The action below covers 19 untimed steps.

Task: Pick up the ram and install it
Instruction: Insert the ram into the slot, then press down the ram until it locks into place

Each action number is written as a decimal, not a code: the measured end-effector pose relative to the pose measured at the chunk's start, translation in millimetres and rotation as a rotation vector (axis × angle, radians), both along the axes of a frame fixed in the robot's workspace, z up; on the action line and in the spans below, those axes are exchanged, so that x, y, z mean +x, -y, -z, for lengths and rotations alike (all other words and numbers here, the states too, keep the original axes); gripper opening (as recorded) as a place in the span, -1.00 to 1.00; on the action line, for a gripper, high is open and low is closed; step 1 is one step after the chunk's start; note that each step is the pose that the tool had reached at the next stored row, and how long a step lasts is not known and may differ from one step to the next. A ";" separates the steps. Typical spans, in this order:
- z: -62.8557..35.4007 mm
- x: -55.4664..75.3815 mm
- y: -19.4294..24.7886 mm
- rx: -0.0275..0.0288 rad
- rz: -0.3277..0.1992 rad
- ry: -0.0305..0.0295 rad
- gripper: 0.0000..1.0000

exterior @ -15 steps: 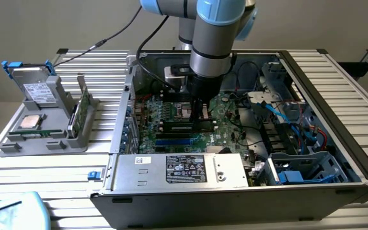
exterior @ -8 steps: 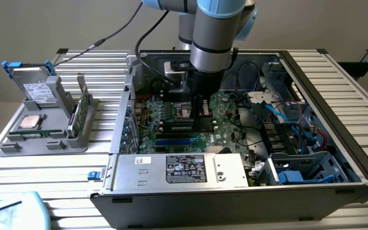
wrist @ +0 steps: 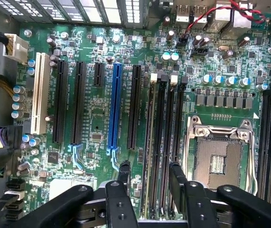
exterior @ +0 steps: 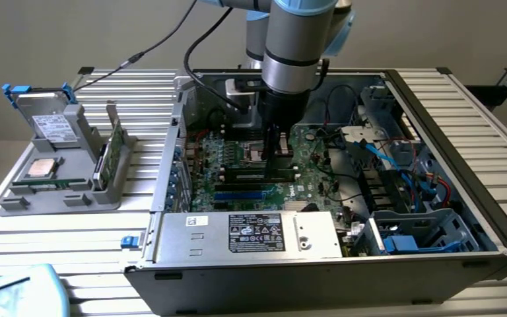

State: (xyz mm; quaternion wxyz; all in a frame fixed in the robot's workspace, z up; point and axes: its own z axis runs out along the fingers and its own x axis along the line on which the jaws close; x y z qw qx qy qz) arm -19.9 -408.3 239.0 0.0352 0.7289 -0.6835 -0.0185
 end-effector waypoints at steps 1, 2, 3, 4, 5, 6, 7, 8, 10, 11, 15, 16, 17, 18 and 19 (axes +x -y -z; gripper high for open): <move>0.0 0.0 0.0 -0.0001 0.000 0.0000 -0.13; 0.0 0.0 0.0 0.0000 0.000 0.0000 -0.25; 0.0 0.0 0.0 0.0000 0.000 0.0000 -0.25; 0.0 0.0 0.0 -0.0001 0.000 0.0000 -0.51; -0.1 0.0 0.0 -0.0001 0.000 0.0000 -0.51; -0.1 0.0 0.0 -0.0001 0.000 0.0000 -0.62; -0.1 0.0 0.0 -0.0001 0.000 -0.0001 -0.74; 0.0 0.0 0.0 -0.0001 0.000 0.0000 -0.74; -0.1 0.0 0.0 -0.0001 0.000 0.0000 -0.80; -0.1 0.0 0.0 -0.0001 0.000 0.0000 -0.80; -0.1 0.0 0.0 -0.0001 0.000 -0.0001 -0.80; -0.1 0.0 0.0 -0.0001 0.000 -0.0001 -0.80; -0.1 0.0 0.0 -0.0001 0.000 0.0000 -0.80; -0.1 0.0 0.0 -0.0001 0.000 -0.0001 -0.80; -0.1 0.0 0.0 -0.0001 0.000 0.0000 -0.80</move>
